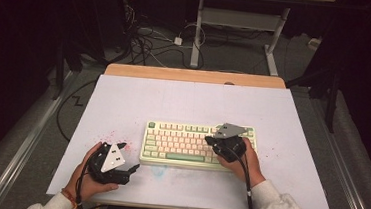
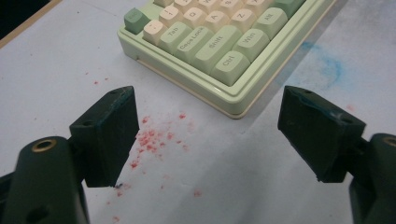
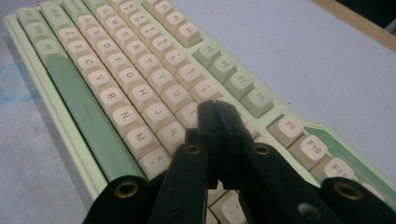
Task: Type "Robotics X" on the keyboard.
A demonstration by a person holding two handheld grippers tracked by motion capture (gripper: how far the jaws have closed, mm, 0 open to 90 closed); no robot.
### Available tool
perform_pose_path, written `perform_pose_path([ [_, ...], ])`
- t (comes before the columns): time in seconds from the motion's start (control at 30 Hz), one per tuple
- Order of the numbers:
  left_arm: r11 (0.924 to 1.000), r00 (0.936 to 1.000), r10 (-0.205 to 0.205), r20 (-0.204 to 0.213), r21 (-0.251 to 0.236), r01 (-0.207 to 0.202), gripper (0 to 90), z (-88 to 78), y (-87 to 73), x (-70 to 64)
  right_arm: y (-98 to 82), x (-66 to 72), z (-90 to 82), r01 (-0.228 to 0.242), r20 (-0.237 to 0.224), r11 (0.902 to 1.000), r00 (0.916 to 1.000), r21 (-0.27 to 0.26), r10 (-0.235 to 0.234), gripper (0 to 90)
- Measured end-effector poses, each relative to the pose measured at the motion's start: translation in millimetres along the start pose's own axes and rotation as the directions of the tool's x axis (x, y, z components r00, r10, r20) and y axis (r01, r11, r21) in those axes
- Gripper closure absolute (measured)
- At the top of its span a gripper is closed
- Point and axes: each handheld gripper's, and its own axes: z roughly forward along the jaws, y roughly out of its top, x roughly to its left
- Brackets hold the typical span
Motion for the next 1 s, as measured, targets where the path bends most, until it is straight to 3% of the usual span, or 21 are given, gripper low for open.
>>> perform_pose_path([
  [0.27, 0.9998, 0.9999, 0.014, -0.009, 0.011, -0.014, 19.3, 0.2, 0.3, -0.3, 1.6, -1.0, 15.7, -0.001, 0.007, 0.9986, 1.0, 0.052, 0.0, 90.0],
  [0.77, 0.9998, 0.9998, 0.018, -0.005, 0.013, -0.017, 19.3, 1.8, 1.4, -0.6, 2.1, -0.7, 18.9, 0.01, 0.022, 0.9983, 0.9997, 0.057, -0.011, 90.0],
  [0.9, 0.9991, 0.9996, 0.028, -0.008, 0.03, -0.028, 20.1, 3.8, 1.0, -2.7, 3.2, 1.7, 20.6, 0.033, 0.023, 0.9951, 0.9991, 0.093, -0.035, 90.0],
  [1.0, 0.9991, 0.9995, 0.03, -0.008, 0.031, -0.03, 20.1, 3.7, 1.1, -2.7, 3.1, 2.1, 19.4, 0.032, 0.019, 0.9962, 0.9992, 0.081, -0.034, 90.0],
])
